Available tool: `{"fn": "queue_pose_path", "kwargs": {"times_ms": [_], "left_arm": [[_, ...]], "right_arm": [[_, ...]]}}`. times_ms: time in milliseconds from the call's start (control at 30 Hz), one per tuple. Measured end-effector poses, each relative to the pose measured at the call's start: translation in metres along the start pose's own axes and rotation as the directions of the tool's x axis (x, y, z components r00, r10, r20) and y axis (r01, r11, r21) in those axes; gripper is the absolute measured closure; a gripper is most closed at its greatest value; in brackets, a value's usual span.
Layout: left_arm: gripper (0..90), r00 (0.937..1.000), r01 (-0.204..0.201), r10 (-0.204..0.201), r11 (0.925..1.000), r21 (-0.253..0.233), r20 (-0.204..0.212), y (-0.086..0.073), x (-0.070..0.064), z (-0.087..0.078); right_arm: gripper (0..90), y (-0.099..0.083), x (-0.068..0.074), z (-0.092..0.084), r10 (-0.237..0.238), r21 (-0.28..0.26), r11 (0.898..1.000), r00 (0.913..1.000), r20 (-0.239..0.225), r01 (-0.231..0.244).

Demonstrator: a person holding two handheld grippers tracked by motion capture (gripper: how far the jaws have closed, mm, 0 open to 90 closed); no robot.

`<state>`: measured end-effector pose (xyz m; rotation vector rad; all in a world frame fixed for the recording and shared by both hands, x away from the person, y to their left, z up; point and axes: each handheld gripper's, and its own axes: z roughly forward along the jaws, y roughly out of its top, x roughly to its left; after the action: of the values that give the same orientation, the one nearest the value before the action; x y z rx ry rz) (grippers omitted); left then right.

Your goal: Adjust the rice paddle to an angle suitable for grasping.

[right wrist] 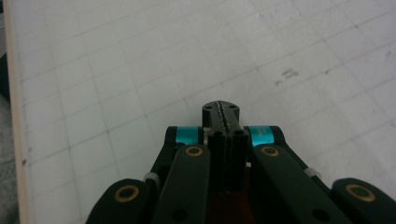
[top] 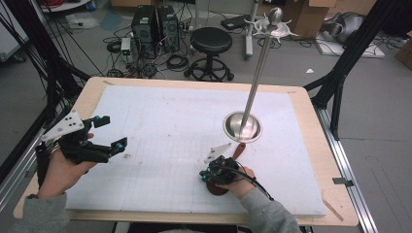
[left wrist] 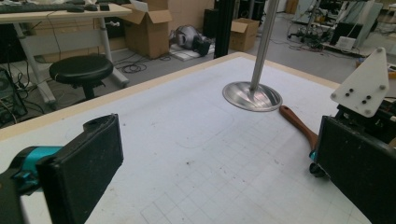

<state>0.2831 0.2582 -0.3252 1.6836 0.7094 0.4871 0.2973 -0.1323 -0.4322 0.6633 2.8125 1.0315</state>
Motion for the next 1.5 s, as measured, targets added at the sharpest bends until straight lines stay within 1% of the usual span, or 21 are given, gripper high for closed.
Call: {"fn": "queue_pose_path", "kwargs": {"times_ms": [100, 200, 367, 433, 667, 700, 833, 933, 1067, 1133, 1200, 1267, 1300, 1333, 1400, 1500], "left_arm": [[1.7, 1.0000, 0.001, -0.001, 1.0000, 0.002, 0.002, 0.000, 0.000, 0.001], [1.7, 1.0000, -0.001, 0.001, 1.0000, 0.002, 0.003, 0.001, 0.000, 0.002], [1.7, 1.0000, -0.002, 0.002, 1.0000, -0.007, 0.001, 0.003, -0.001, 0.000], [1.8, 1.0000, -0.004, 0.004, 1.0000, -0.007, 0.001, 0.003, 0.000, 0.000], [1.7, 1.0000, -0.002, 0.002, 1.0000, -0.005, 0.002, 0.002, -0.001, 0.001], [1.7, 1.0000, -0.003, 0.003, 1.0000, -0.004, 0.003, 0.002, -0.001, 0.001], [1.7, 1.0000, -0.002, 0.002, 1.0000, -0.001, 0.003, 0.002, -0.001, 0.002], [1.7, 1.0000, -0.003, 0.003, 1.0000, 0.002, 0.006, 0.002, -0.002, 0.003], [1.7, 1.0000, -0.005, 0.005, 1.0000, 0.004, 0.007, 0.002, -0.002, 0.005], [1.8, 1.0000, -0.003, 0.003, 1.0000, 0.005, 0.007, 0.002, -0.003, 0.005], [1.7, 1.0000, -0.004, 0.004, 1.0000, 0.006, 0.008, 0.002, -0.003, 0.006], [1.7, 1.0000, -0.005, 0.004, 1.0000, 0.008, 0.008, 0.001, -0.003, 0.006], [1.7, 0.9999, -0.006, 0.006, 0.9999, 0.010, 0.008, 0.001, -0.002, 0.006], [1.7, 0.9999, -0.004, 0.004, 0.9999, 0.011, 0.009, 0.001, -0.003, 0.007], [1.7, 0.9999, -0.007, 0.007, 0.9999, 0.013, 0.009, 0.001, -0.003, 0.007], [1.7, 0.9999, -0.009, 0.009, 0.9998, 0.015, 0.010, 0.000, -0.004, 0.008]], "right_arm": [[90.0, -0.007, 0.001, -0.006, -0.013, -0.002, 1.000, 0.9999, -0.008, 0.013], [90.0, -0.014, 0.002, -0.010, -0.013, -0.006, 1.000, 0.9998, -0.014, 0.013], [90.0, -0.023, 0.003, -0.018, -0.018, -0.014, 1.000, 0.9998, -0.013, 0.017], [90.0, -0.028, 0.005, -0.021, -0.007, -0.011, 1.000, 0.9998, -0.018, 0.007], [90.0, -0.040, 0.005, -0.030, -0.023, -0.011, 1.000, 0.9993, -0.028, 0.023], [90.0, -0.041, 0.005, -0.032, -0.016, -0.012, 1.000, 0.9994, -0.031, 0.016], [90.0, -0.049, 0.005, -0.038, -0.029, -0.014, 0.999, 0.9992, -0.028, 0.029], [90.0, -0.054, 0.005, -0.042, -0.028, -0.014, 1.000, 0.9993, -0.026, 0.027], [90.0, -0.056, 0.004, -0.044, -0.027, -0.022, 0.999, 0.9991, -0.034, 0.026], [90.0, -0.055, 0.003, -0.046, -0.042, -0.033, 0.999, 0.9986, -0.034, 0.041], [90.0, -0.055, 0.000, -0.055, -0.032, -0.092, 0.995, 0.9989, -0.033, 0.029], [90.0, -0.056, -0.005, -0.064, -0.029, -0.122, 0.992, 0.9994, -0.019, 0.026], [90.0, -0.057, -0.009, -0.070, -0.019, -0.139, 0.990, 0.9998, -0.006, 0.018], [89.9, -0.059, -0.013, -0.075, -0.002, -0.152, 0.988, 1.0000, 0.008, 0.003], [90.0, -0.062, -0.023, -0.085, 0.018, -0.171, 0.985, 0.9991, 0.037, -0.012], [90.0, -0.069, -0.039, -0.095, 0.059, -0.185, 0.982, 0.9950, 0.081, -0.043]]}}
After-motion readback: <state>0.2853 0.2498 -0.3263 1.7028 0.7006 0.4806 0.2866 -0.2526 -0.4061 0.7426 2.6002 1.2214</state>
